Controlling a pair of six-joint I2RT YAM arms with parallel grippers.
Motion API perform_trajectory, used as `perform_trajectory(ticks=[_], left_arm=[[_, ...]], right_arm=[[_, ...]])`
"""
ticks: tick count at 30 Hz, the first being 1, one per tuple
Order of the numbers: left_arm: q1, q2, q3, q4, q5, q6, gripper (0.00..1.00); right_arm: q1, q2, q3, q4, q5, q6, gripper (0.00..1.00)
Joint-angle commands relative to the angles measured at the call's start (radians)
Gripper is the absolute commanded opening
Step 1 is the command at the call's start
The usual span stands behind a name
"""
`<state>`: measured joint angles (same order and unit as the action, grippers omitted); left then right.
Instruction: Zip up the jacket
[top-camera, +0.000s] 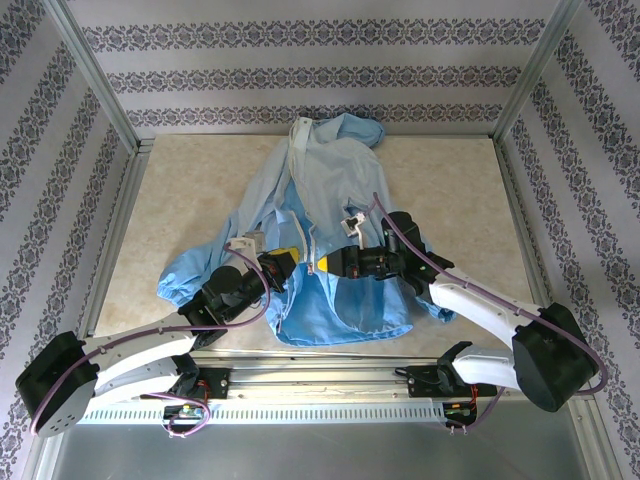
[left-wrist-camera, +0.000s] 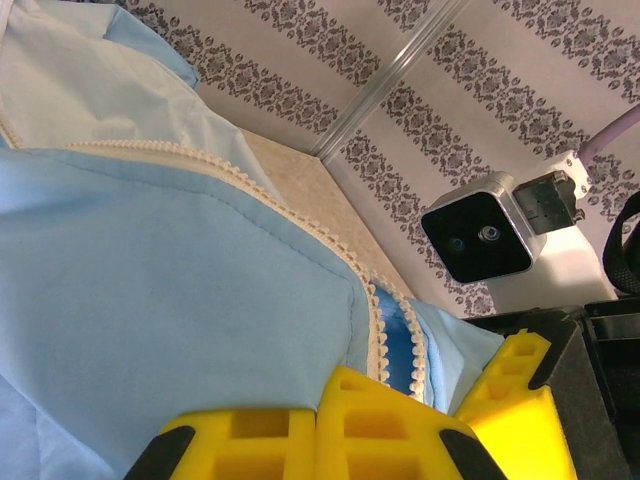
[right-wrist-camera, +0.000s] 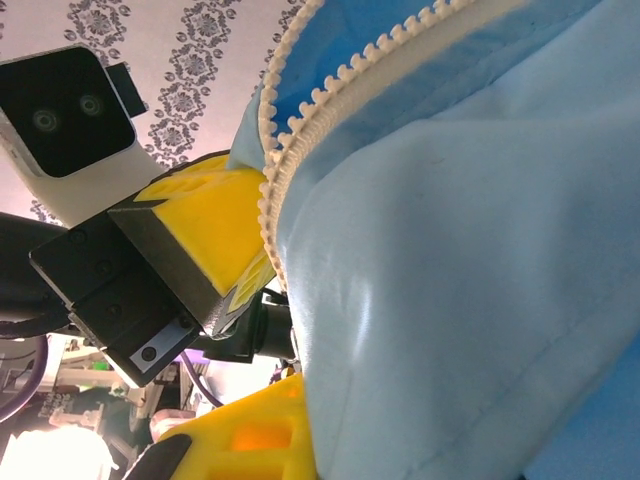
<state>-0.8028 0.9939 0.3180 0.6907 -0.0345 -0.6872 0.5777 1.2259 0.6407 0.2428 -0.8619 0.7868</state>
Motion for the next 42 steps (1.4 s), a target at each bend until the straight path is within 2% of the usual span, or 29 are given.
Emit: perform_trajectory(ticks=[1,13,42], left_arm=[[0.011,0.005,0.000,0.081,-0.001,-0.023,0.00],[0.010,0.027,0.013,0.107,0.022,-0.036,0.00],[0.011,0.018,-0.033,0.162,-0.023,-0.117,0.00]], right_arm=[[-0.006,-0.009,0.008,0.068,-0.041,-0.017,0.00],[-0.012,-0.008,0.005,0.089,-0.028,-0.015,0.00],[-0.014,0.022,0.001,0.119,-0.032,-0.018,0.00]])
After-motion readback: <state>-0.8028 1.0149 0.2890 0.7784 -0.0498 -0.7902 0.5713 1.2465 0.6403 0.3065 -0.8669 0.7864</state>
